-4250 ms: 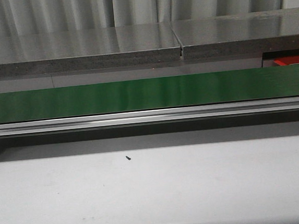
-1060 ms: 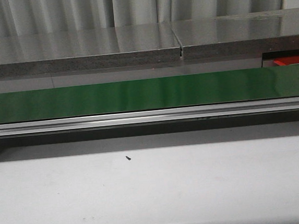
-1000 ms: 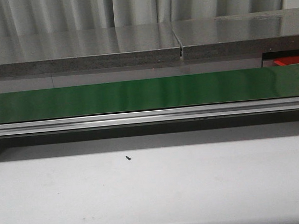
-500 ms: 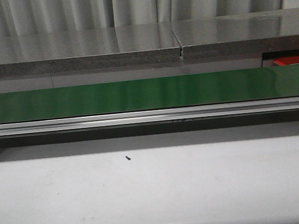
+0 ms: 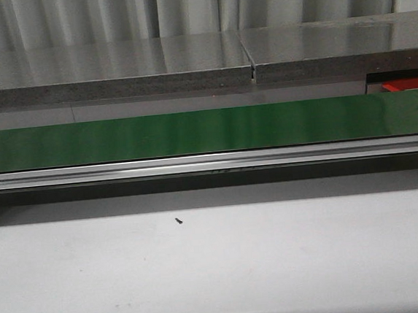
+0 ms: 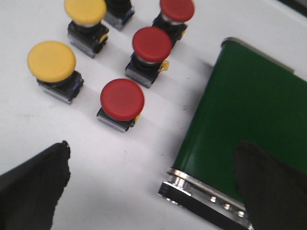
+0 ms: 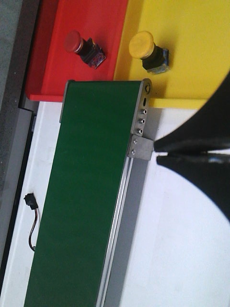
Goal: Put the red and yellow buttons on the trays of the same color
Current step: 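Move the left gripper over another red button in the cluster, then grasp the red button with the left gripper and set it on the conveyor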
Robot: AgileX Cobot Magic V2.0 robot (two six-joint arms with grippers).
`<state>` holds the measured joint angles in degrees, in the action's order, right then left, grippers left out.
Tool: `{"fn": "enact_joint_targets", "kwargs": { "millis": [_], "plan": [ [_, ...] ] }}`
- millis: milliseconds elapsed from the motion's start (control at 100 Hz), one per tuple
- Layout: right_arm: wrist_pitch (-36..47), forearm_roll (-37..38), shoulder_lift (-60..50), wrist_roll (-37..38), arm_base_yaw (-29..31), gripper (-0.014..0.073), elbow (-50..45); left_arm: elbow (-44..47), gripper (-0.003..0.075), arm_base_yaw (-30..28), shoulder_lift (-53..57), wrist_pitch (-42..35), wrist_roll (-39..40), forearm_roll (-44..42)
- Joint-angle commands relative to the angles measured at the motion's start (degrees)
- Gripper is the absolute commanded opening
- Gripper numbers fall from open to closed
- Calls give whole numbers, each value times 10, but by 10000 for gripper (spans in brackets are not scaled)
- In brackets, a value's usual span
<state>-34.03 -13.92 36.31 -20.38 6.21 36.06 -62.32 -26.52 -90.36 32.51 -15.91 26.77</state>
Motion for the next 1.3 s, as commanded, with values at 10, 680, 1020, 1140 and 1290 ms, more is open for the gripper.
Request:
{"fn": "enact_joint_targets", "kwargs": {
  "millis": [10,680,1020,1140,1290],
  "plan": [
    [35,-6,-2,-5,0,-66,12,-20,662,-7,-15,-31,6,19],
    [35,-6,-2,-5,0,-66,12,-141,662,-7,-167,1,6,28],
    [36,-6,-2,-5,0,-66,12,-161,660,-7,-186,5,6,27],
    [36,-6,-2,-5,0,-66,12,-161,586,-7,-187,6,6,27],
    [36,-6,-2,-5,0,-66,12,-161,368,-7,-187,14,6,27]
  ]
}}
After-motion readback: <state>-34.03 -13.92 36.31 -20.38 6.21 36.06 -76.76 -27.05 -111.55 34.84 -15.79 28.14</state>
